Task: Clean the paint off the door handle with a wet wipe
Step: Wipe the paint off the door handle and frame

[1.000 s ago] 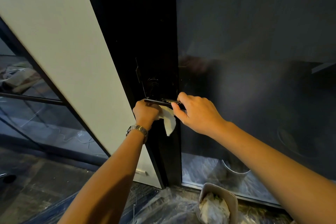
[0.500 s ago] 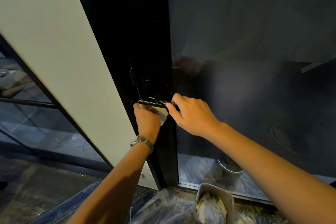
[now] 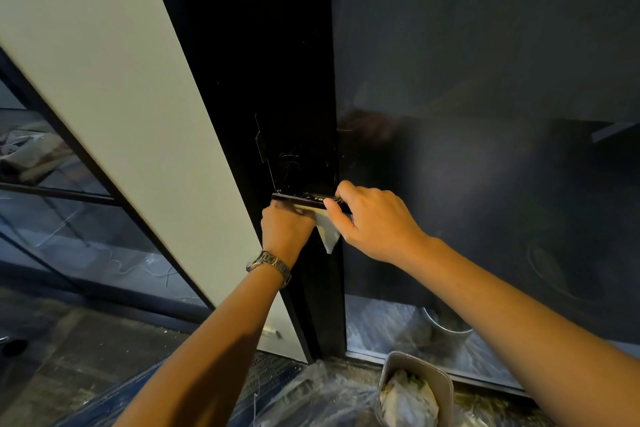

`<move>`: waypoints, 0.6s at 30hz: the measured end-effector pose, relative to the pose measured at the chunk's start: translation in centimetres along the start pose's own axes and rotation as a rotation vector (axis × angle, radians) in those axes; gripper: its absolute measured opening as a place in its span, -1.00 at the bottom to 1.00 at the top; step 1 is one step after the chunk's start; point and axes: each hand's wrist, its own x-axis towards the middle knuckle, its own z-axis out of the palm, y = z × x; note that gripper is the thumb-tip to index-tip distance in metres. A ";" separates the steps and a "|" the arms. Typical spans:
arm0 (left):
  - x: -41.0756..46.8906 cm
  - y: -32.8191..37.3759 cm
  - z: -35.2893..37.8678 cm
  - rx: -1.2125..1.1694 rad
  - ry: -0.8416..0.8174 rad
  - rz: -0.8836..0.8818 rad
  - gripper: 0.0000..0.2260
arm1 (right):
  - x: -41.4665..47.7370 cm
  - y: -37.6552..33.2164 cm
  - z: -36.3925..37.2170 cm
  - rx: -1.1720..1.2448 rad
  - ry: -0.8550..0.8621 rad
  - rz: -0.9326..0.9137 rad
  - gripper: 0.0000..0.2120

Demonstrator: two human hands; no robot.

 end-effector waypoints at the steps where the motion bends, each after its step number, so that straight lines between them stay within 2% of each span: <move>1: -0.1 0.0 0.1 -0.052 -0.001 -0.055 -0.86 | 0.0 0.0 0.0 -0.003 0.000 0.004 -0.68; 5: 0.6 0.4 -0.3 -0.122 -0.015 -0.220 -0.80 | -0.1 -0.2 -0.1 -0.009 -0.002 0.008 -0.68; 8: 1.3 0.7 -0.9 -0.083 -0.033 -0.217 -0.71 | -0.1 -0.1 -0.2 -0.014 -0.002 -0.003 -0.68; 13: -0.4 1.3 -0.7 0.038 0.005 0.046 -0.90 | -0.2 -0.2 -0.2 -0.013 0.006 0.002 -0.69; 18: -1.0 0.3 -1.7 0.318 -0.068 0.348 -0.82 | -0.1 -0.3 -0.3 -0.034 0.000 0.007 -0.69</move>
